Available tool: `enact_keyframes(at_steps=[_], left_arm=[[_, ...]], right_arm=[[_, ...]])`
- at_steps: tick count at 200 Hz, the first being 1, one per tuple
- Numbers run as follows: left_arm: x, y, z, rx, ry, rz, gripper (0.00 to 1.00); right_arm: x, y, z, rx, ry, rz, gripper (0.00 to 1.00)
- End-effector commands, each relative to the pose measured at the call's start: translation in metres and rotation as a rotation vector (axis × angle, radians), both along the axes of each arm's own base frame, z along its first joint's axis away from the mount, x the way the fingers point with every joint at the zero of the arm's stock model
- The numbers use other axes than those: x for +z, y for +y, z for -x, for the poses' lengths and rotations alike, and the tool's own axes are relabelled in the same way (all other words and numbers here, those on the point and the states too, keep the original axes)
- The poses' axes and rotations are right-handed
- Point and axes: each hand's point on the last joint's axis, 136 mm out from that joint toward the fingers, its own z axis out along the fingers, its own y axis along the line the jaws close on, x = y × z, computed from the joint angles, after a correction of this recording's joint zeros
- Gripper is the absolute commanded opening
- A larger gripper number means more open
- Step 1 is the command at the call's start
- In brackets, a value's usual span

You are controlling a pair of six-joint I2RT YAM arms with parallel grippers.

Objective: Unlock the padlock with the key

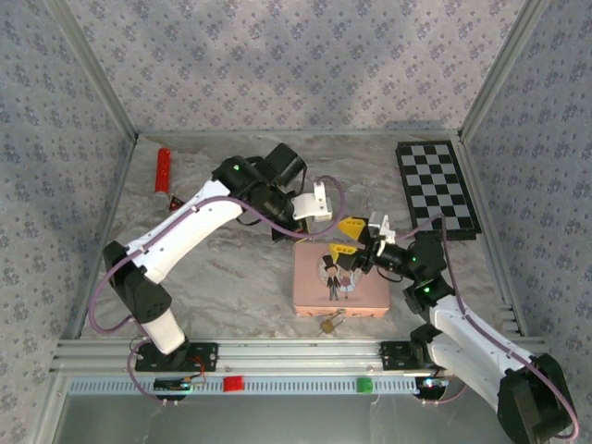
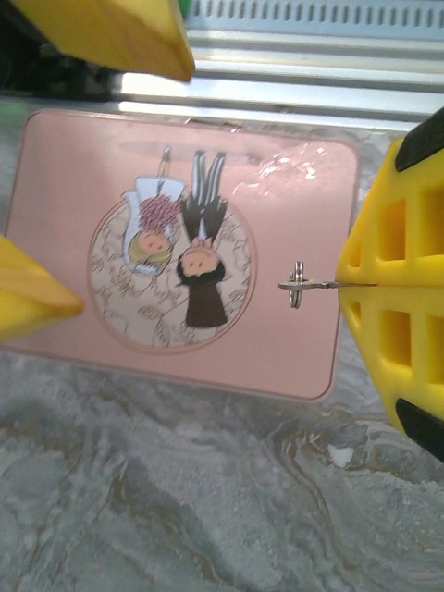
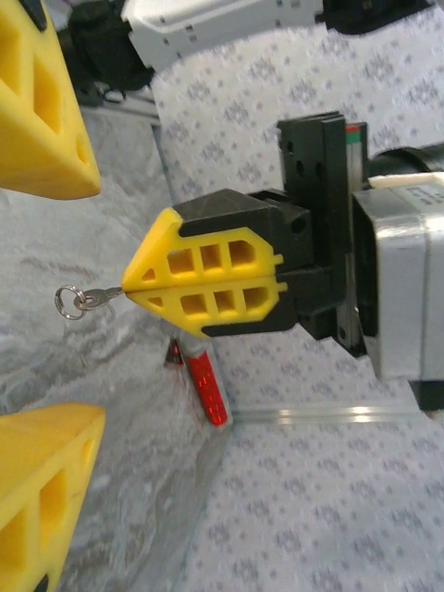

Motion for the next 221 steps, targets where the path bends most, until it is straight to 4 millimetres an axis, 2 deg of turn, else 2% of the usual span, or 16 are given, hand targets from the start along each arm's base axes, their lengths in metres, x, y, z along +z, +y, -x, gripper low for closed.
enact_keyframes(at_steps=[1,28,82,221], left_arm=[[0.025,0.004,0.021,-0.086,-0.010,0.051,0.00],[0.033,0.000,0.033,-0.130,0.008,0.119,0.00],[0.033,0.000,0.043,-0.160,0.034,0.128,0.00],[0.029,0.000,0.045,-0.166,0.035,0.124,0.00]], right_arm=[[0.007,0.013,0.017,0.111,-0.057,0.008,0.60],[0.011,0.021,0.020,0.145,-0.062,0.009,0.58],[0.015,0.035,0.029,0.226,-0.061,0.016,0.49],[0.012,0.043,0.028,0.253,-0.038,0.041,0.24]])
